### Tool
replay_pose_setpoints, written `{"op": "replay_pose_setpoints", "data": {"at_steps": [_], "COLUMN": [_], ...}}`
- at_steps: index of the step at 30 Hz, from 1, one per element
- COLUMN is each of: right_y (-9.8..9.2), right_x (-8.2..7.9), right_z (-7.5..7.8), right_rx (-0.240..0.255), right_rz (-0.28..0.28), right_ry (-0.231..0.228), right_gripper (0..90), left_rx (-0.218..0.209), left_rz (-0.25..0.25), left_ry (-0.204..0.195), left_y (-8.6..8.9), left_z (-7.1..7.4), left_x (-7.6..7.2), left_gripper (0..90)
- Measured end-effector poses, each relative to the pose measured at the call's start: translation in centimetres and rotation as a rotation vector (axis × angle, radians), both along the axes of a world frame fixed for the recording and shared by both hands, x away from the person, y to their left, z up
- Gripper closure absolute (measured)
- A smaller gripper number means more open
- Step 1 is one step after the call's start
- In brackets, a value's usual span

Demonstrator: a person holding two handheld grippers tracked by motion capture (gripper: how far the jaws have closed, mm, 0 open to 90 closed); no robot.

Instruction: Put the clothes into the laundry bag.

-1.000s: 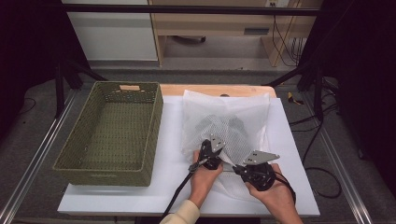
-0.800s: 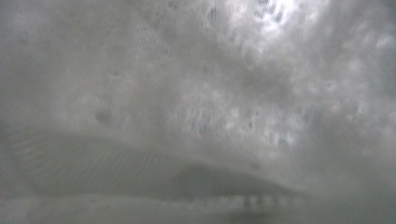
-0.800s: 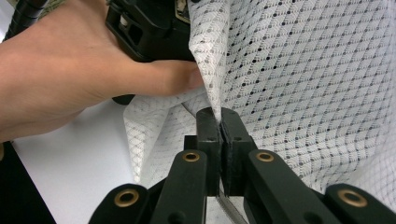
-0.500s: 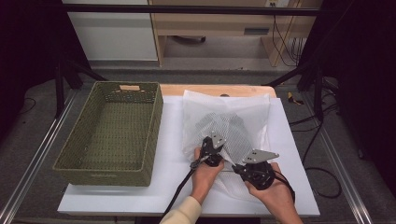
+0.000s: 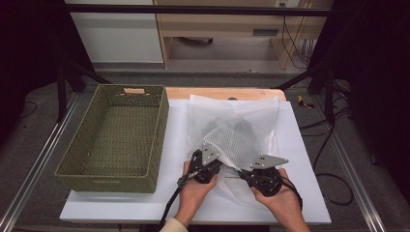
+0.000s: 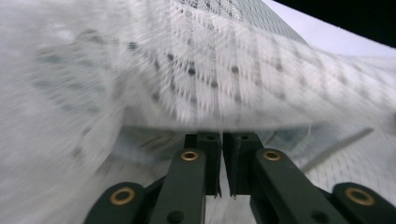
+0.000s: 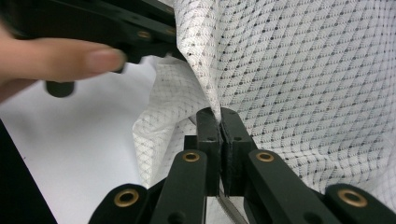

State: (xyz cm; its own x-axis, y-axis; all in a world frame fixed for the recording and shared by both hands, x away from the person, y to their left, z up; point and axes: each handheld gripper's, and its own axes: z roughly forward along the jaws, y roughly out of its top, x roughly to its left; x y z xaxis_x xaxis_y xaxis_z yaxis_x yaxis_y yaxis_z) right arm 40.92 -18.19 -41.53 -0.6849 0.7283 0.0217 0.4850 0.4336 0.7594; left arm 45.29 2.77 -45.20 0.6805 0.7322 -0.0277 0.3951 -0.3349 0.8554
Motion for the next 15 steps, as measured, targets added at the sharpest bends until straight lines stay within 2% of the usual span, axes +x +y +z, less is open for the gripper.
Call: {"op": "replay_pose_setpoints", "data": {"at_steps": [5,8,12,15], "right_y": [-0.1,-0.3,-0.3,-0.4], "right_x": [0.1,0.1,0.2,0.1], "right_z": [0.1,0.1,0.0,0.0], "right_rx": [0.006,0.011,0.009,0.013], "right_rz": [-0.004,-0.01,-0.01,-0.007], "right_ry": [-0.004,-0.001,-0.002,-0.002], "right_gripper": [88.4,88.4,88.4,88.3], "left_rx": [0.014,0.052,0.084,0.09], "left_rz": [-0.051,-0.073,-0.05,-0.031], "left_ry": [0.019,0.021,0.028,0.057], "left_y": [-0.5,-1.3,-2.0,-1.8], "left_z": [-0.3,-1.0,-2.0,-2.6], "left_x": [-0.8,-1.1,-0.6,0.2], "left_gripper": [74.8,64.2,54.3,51.6]}}
